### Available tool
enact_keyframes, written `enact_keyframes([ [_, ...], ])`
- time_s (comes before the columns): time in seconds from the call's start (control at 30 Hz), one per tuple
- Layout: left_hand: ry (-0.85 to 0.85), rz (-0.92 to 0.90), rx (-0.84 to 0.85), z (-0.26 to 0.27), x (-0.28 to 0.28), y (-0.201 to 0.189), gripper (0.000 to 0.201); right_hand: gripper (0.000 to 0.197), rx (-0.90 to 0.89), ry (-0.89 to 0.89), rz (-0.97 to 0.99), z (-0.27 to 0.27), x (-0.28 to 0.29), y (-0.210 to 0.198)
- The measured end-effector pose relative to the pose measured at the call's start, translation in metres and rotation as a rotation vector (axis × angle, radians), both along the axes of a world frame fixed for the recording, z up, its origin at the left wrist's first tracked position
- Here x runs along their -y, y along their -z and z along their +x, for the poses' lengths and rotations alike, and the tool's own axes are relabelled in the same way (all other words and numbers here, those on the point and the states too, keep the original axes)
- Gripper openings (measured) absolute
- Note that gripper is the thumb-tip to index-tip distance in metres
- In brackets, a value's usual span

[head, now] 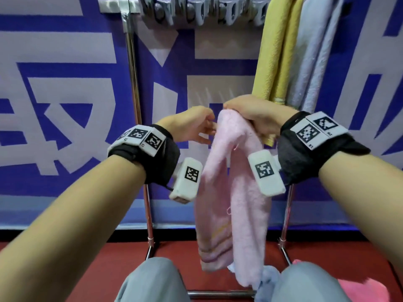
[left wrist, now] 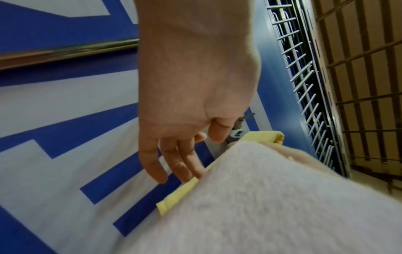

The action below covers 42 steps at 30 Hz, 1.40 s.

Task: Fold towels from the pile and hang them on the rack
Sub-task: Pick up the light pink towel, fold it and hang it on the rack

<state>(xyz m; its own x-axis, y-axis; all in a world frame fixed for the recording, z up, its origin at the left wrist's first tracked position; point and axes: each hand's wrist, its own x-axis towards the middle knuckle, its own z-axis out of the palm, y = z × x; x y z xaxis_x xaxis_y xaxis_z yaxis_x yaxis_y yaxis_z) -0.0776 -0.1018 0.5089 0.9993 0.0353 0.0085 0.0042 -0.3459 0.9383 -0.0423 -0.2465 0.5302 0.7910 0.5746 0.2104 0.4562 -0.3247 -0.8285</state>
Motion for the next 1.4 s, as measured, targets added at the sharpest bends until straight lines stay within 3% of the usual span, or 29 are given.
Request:
enact_keyframes([
  [0.13,0.100,-0.049,0.052,0.011,0.029,-0.009,0.022,0.037,0.071,0.146,-0.001,0.000,0.026,-0.022],
  [0.3,0.140,-0.119,0.125,0.017,0.033,-0.017,0.022,0.036,0.094,0.142,0.022,0.002,0.029,-0.034],
  [0.43,0.114,-0.169,0.243,0.013,0.035,-0.031,0.040,0.037,0.073,0.113,0.131,0.007,0.031,-0.047],
  [0.53,0.129,-0.219,0.329,0.011,0.035,-0.044,0.036,0.030,0.026,0.055,0.201,0.012,0.030,-0.055],
  [0.7,0.302,-0.301,0.346,0.027,0.030,-0.066,0.055,0.011,-0.064,-0.064,0.249,0.025,0.031,-0.067],
  [0.87,0.341,-0.273,0.358,0.049,0.025,-0.086,0.031,0.045,-0.080,-0.252,0.225,0.056,0.049,-0.086],
  [0.93,0.323,-0.290,0.381,0.061,0.024,-0.094,0.026,0.038,-0.059,-0.284,0.248,0.066,0.050,-0.096],
  [1.1,0.212,-0.354,0.437,0.093,0.023,-0.123,0.039,0.027,0.062,-0.208,0.381,0.090,0.035,-0.119],
  [1.27,0.130,-0.590,0.542,0.115,0.024,-0.145,0.046,0.038,0.115,-0.139,0.619,0.107,0.006,-0.148],
  [1.4,0.157,-0.624,0.569,0.126,0.019,-0.162,0.040,0.043,0.221,-0.002,0.576,0.121,0.007,-0.176],
])
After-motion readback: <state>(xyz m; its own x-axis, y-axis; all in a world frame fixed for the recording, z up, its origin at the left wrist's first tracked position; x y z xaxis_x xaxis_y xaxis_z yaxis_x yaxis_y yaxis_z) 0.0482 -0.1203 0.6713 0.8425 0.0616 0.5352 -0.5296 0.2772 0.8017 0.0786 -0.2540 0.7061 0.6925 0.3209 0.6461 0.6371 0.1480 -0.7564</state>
